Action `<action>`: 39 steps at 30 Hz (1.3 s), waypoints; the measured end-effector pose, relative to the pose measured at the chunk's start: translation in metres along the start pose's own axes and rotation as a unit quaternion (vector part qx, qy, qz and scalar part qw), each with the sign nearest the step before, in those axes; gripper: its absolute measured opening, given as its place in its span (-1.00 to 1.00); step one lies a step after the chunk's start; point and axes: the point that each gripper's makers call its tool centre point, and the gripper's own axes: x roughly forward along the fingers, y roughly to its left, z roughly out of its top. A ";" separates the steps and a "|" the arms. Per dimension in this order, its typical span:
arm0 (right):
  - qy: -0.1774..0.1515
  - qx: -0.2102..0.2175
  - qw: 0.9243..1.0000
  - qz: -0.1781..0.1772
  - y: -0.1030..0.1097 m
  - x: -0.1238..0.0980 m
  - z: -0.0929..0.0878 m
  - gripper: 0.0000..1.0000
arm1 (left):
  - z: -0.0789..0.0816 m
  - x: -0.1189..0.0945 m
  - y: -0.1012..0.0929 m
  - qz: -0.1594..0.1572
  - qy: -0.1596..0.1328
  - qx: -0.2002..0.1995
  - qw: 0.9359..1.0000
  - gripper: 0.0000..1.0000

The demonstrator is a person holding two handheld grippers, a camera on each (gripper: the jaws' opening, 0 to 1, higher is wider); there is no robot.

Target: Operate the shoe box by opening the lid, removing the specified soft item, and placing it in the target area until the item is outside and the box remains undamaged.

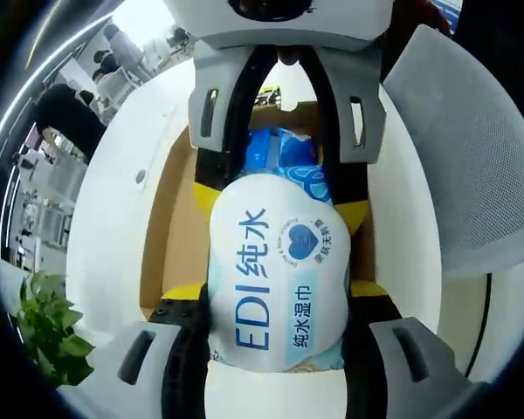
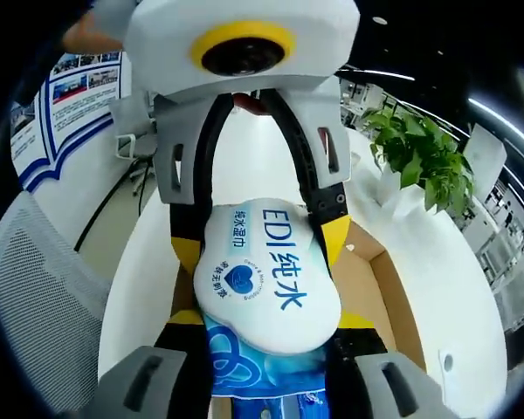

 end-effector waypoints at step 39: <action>-0.004 -0.001 1.000 -0.022 -0.018 -0.088 -0.002 -0.09 | 0.085 -0.027 0.011 0.004 -0.020 0.022 1.000 0.21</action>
